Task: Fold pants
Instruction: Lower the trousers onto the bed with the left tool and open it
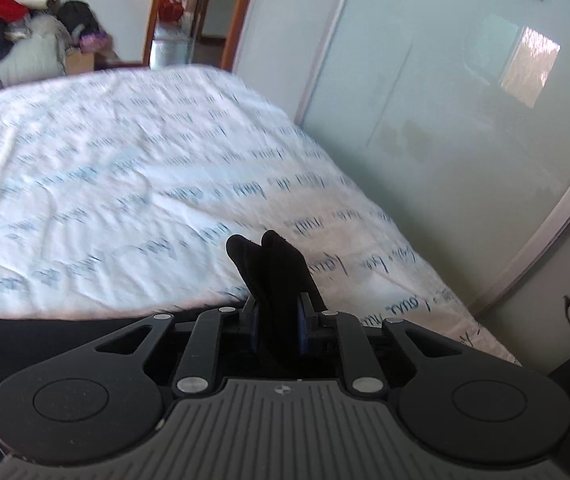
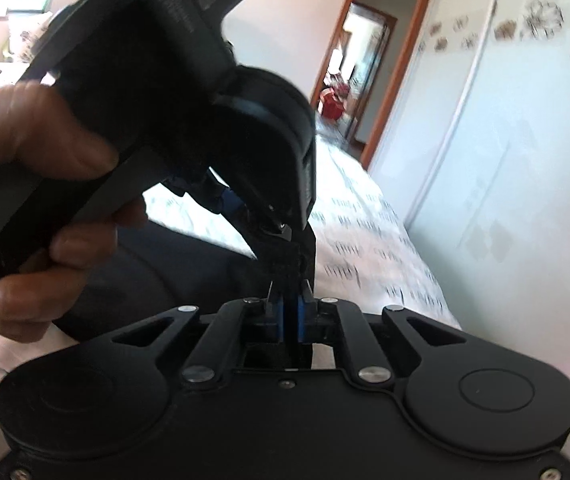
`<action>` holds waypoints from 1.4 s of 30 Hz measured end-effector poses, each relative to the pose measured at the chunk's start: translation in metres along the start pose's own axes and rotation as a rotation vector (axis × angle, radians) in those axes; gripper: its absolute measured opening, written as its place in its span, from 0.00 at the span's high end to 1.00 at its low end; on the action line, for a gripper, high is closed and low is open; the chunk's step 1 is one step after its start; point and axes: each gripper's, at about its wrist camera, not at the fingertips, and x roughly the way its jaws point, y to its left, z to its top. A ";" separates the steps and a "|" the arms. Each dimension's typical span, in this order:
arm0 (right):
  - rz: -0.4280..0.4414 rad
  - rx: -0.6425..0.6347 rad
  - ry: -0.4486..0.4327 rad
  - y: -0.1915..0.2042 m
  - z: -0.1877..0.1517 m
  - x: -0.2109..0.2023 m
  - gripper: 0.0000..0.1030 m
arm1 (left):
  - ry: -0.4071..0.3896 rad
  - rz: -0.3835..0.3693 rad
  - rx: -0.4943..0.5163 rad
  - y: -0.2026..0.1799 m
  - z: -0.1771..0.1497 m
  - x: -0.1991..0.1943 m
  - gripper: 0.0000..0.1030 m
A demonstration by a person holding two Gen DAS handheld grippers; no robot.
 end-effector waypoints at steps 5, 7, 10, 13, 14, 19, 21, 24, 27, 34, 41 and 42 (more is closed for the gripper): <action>0.092 -0.035 -0.083 0.033 0.030 -0.015 0.94 | -0.086 0.071 -0.020 0.037 0.004 -0.050 0.83; 0.129 -0.059 -0.107 0.051 0.039 -0.016 0.94 | -0.103 0.114 -0.050 0.061 0.003 -0.067 0.83; 0.202 -0.078 -0.126 0.080 0.051 -0.011 0.94 | -0.114 0.165 -0.108 0.099 -0.001 -0.087 0.82; 0.286 -0.090 -0.132 0.113 0.060 -0.007 0.94 | -0.127 0.240 -0.148 0.137 -0.009 -0.106 0.83; 0.306 -0.104 -0.131 0.126 0.062 -0.005 0.94 | -0.131 0.268 -0.159 0.148 -0.012 -0.110 0.83; 0.396 -0.151 -0.089 0.182 0.065 0.014 0.94 | -0.130 0.373 -0.237 0.210 -0.034 -0.131 0.83; 0.420 -0.166 -0.075 0.201 0.064 0.016 0.94 | -0.116 0.406 -0.274 0.234 -0.046 -0.138 0.83; 0.454 -0.195 -0.066 0.223 0.061 0.015 0.94 | -0.095 0.428 -0.327 0.262 -0.062 -0.147 0.83; 0.474 -0.235 -0.064 0.233 0.059 0.017 0.94 | -0.099 0.450 -0.353 0.278 -0.073 -0.158 0.82; 0.489 -0.257 -0.073 0.245 0.057 0.026 0.94 | -0.091 0.466 -0.400 0.298 -0.075 -0.162 0.75; 0.587 -0.278 0.049 0.238 0.058 0.035 0.84 | -0.092 0.376 -0.383 0.286 -0.063 -0.154 0.32; 0.632 -0.247 0.043 0.220 0.061 0.024 0.84 | -0.091 0.365 -0.354 0.280 -0.061 -0.152 0.31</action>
